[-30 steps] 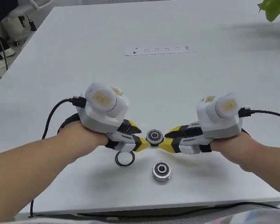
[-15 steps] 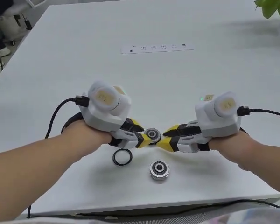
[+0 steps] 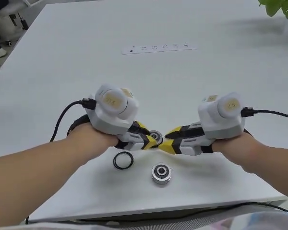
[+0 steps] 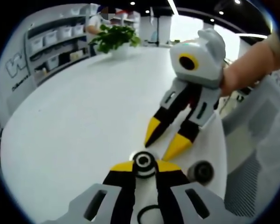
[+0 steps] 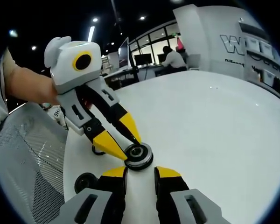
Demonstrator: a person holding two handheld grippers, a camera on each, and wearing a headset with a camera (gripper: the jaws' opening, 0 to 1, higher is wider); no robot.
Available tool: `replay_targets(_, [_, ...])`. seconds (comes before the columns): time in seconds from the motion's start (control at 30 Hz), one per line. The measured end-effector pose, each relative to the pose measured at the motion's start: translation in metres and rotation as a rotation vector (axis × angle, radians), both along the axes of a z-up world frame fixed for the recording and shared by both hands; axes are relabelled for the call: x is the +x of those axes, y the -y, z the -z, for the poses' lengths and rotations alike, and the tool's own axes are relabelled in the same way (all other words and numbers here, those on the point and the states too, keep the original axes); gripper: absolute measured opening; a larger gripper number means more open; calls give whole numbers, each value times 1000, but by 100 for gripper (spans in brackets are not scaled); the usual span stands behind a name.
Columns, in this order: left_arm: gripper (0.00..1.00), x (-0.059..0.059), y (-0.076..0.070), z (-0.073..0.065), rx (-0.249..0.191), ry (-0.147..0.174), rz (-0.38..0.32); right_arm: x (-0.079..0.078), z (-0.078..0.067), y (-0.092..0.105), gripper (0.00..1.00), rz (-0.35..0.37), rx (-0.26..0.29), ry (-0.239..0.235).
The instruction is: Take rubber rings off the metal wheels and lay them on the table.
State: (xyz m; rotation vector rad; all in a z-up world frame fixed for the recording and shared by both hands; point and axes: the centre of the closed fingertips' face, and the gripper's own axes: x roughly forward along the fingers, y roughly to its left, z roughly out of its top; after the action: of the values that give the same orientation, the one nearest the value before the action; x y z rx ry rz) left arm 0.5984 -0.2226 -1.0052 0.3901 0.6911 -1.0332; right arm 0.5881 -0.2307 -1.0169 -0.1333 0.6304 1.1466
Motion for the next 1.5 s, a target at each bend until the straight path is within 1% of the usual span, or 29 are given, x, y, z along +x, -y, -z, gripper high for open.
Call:
replay_targets(0.1, [16, 1, 0, 0, 11, 16, 10, 0, 0, 0, 21, 0, 0, 1])
replay_targets(0.2, [15, 2, 1, 0, 10, 19, 13, 1, 0, 0, 21, 0, 2, 2])
replay_targets(0.33, [14, 1, 1, 1, 26, 37, 24, 0, -3, -3, 22, -3, 14, 4])
replay_targets(0.43, [14, 2, 1, 1, 30, 45, 27, 0, -3, -6, 22, -8, 12, 7])
replay_targets(0.6, [14, 2, 1, 1, 30, 50, 22, 0, -2, -9, 22, -16, 11, 8])
replay_targets(0.87, [14, 2, 1, 1, 23, 49, 11, 3, 2, -8, 21, -22, -6, 23])
replay_targets(1.3, [14, 2, 1, 1, 15, 54, 0, 1, 2, -4, 14, -32, -18, 46])
replay_targets(1.5, [14, 2, 1, 1, 14, 54, -7, 1, 3, -3, 13, -32, -20, 51])
